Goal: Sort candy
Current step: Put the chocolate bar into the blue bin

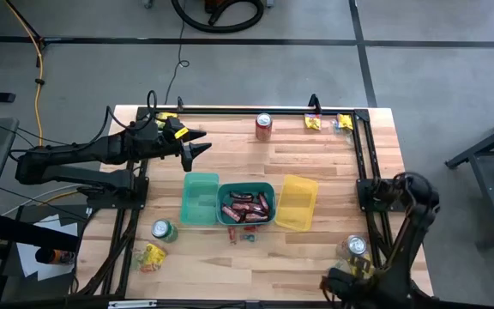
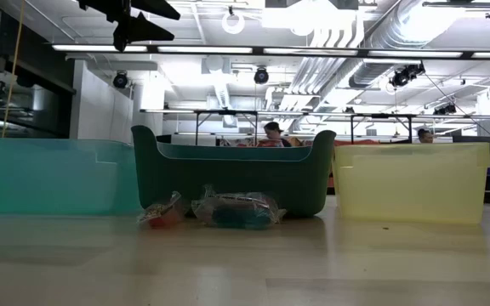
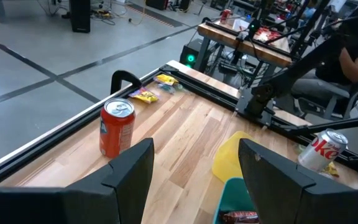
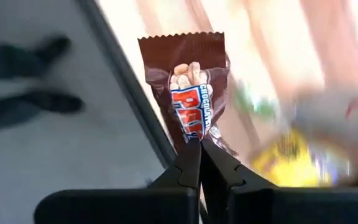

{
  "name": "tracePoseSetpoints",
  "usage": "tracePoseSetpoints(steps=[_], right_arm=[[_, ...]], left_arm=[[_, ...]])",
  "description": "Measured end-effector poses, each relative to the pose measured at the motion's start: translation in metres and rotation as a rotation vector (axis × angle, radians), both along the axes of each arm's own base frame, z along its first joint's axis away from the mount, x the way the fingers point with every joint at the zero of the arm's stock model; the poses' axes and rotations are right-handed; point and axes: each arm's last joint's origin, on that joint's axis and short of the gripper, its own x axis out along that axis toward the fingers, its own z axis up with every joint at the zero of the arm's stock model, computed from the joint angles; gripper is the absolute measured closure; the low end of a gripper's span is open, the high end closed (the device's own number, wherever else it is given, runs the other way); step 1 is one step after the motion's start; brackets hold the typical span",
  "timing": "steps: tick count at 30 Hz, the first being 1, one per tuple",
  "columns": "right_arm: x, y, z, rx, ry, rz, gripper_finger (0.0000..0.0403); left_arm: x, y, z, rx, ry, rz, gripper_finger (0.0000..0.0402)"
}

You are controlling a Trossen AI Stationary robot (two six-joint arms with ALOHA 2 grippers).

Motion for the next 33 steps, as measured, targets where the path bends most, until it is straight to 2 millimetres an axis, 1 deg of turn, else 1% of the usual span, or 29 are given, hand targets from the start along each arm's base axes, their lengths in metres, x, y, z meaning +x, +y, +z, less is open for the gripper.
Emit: tracePoseSetpoints(steps=[2,5,9,13,16,18,20,23,26,28,31,33], right_arm=[[0.004,-0.007,0.017,-0.022,-0.116,0.031,0.0402],[0.014,-0.024,0.036,-0.075,-0.264,0.033,0.0402],[0.036,-0.049,0.050,-0.167,-0.376,0.038,0.0403],[0.069,-0.075,0.054,-0.269,-0.428,0.083,0.0403],[0.094,-0.095,0.053,-0.313,-0.438,0.141,0.0403],[0.107,-0.109,0.047,-0.287,-0.445,0.173,0.0403],[0.116,-0.125,0.038,-0.202,-0.466,0.194,0.0403],[0.118,-0.151,0.028,-0.078,-0.582,0.151,0.0403],[0.111,-0.178,0.023,0.002,-0.769,0.042,0.0403],[0.107,-0.195,0.022,0.049,-0.927,-0.022,0.0403],[0.102,-0.215,0.019,0.088,-1.159,-0.080,0.0403],[0.100,-0.225,0.015,0.084,-1.277,-0.084,0.0403]], left_arm=[[0.000,0.000,0.000,0.000,0.000,0.000,0.0179],[0.000,0.000,0.000,-0.010,-0.006,-0.009,0.0179],[0.002,-0.002,0.004,-0.079,-0.064,-0.061,0.0179],[0.003,-0.004,0.009,-0.119,-0.128,-0.132,0.0179],[0.004,-0.006,0.013,-0.140,-0.171,-0.177,0.0179],[0.004,-0.008,0.015,-0.141,-0.191,-0.207,0.0179],[0.005,-0.010,0.016,-0.142,-0.201,-0.233,0.0179],[0.005,-0.013,0.016,-0.144,-0.201,-0.256,0.0179],[0.006,-0.016,0.016,-0.147,-0.198,-0.272,0.0179],[0.006,-0.019,0.016,-0.147,-0.197,-0.283,0.0179],[0.006,-0.021,0.016,-0.148,-0.196,-0.297,0.0179],[0.007,-0.024,0.016,-0.147,-0.206,-0.309,0.0179]])
